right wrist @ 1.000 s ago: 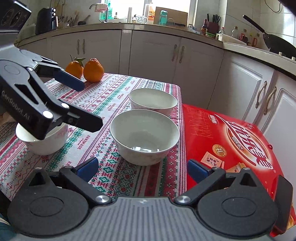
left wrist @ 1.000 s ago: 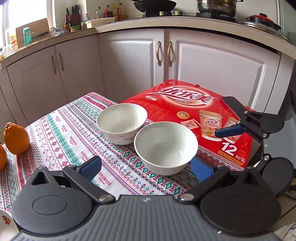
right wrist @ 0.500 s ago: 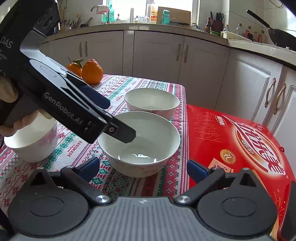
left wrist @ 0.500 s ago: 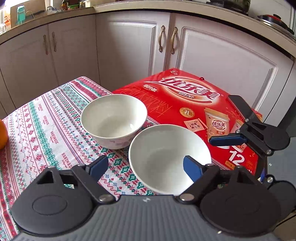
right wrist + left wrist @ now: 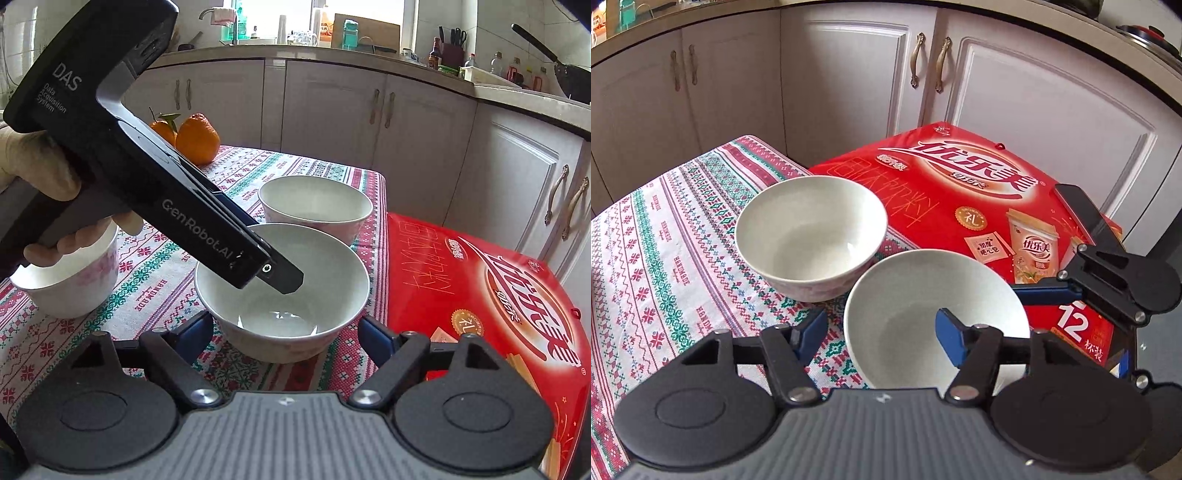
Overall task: Organize plates and bowls
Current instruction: 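Grasp a white bowl rim with the left gripper and lift it toward the right gripper's bowl, then carry the white bowl with the left gripper over the bowl beside the right gripper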
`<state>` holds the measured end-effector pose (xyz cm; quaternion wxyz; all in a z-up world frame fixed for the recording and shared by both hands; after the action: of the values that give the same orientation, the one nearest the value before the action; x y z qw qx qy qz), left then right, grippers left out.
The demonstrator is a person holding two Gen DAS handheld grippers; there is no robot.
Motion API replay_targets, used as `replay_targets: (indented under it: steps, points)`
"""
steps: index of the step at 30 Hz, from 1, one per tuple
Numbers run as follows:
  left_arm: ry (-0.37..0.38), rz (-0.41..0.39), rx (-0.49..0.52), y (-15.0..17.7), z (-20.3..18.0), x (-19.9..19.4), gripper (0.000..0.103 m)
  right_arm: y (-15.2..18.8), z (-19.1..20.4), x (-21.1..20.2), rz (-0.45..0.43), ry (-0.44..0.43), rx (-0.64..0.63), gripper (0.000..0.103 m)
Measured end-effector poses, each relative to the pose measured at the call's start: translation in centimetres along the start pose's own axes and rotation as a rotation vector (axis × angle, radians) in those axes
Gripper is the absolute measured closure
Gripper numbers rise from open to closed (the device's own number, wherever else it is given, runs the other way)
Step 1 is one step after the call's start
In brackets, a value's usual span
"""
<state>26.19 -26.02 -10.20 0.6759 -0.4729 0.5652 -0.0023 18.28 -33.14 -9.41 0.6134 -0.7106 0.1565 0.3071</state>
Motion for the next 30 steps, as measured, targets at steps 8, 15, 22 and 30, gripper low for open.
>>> replay_targets:
  steps: [8, 15, 22, 30]
  points:
    - [0.019, 0.007, 0.001, -0.2, -0.2, 0.2, 0.046, 0.1, 0.1, -0.1, -0.001, -0.006, -0.018, 0.018]
    - [0.042, 0.005, 0.003, -0.2, -0.5, 0.2, 0.047, 0.1, 0.2, -0.1, -0.002, -0.005, -0.013, 0.018]
    - [0.049, 0.001, -0.003, -0.2, -0.5, -0.2, 0.047, -0.1, 0.2, -0.2, 0.006, -0.009, -0.002, 0.018]
    - [0.043, -0.011, -0.004, 0.0, -0.8, -1.7, 0.047, -0.5, 0.9, -1.3, -0.001, -0.024, -0.002, 0.018]
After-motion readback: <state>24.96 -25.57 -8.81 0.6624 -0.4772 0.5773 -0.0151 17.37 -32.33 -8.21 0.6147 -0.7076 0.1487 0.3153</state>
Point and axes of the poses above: each gripper's, at about its wrist camera, not at the fingertips, and x roughly the way its jaws point, z to its left, y to its underside, the point moved 8 cm from there along x, roughly the way its jaws point
